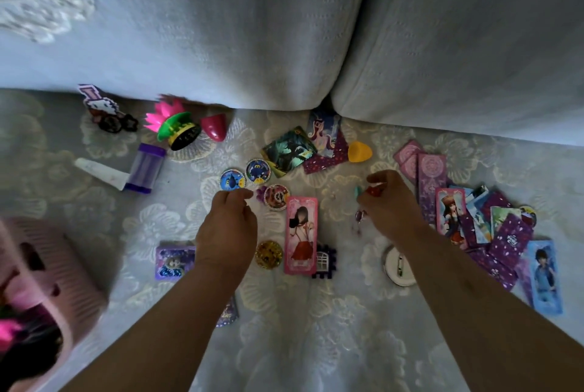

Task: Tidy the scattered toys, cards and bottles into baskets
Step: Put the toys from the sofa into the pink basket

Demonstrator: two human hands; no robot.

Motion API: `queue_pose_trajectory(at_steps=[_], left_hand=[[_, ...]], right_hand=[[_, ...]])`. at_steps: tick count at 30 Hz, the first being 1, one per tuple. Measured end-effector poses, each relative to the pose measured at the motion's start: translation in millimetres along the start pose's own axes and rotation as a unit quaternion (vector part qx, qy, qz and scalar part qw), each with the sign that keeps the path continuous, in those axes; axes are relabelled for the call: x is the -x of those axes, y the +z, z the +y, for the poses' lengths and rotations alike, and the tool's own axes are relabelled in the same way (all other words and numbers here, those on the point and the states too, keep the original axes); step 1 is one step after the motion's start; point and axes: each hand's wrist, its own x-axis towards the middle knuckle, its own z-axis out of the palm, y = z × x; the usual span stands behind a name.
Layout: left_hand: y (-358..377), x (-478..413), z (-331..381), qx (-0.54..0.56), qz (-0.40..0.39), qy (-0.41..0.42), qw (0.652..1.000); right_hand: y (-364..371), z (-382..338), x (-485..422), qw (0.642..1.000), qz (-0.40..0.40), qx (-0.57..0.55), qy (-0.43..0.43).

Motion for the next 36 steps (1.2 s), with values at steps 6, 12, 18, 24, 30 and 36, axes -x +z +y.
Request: queue_pose_trajectory(at_steps=[6, 12, 18, 24, 30, 36], left_hand=[[-1, -16, 8, -0.015, -0.018, 0.012, 1.0], [11, -22, 4, -0.085, -0.088, 0.075, 0.99], [6, -14, -9, -0.101, -0.103, 0.045, 0.989], [-4, 4, -22, -0.043, -0.068, -0.01, 0.997], [-13, 13, -23, -0.001, -0.072, -0.012, 0.997], [-48, 24, -19, 0.112, -0.033, -0.032, 0.993]], right_hand=[[0, -20, -11, 0.995, 0.047, 0.084, -0.022], [7, -34, -7, 0.987, 0.038, 0.149, -0.048], [8, -31, -13, 0.98, 0.094, 0.151, -0.093], [14, -34, -33, 0.963, 0.037, 0.245, -0.11], [22, -35, -62, 0.969, 0.053, 0.24, -0.035], [37, -66, -8, 0.991, 0.053, 0.11, -0.062]])
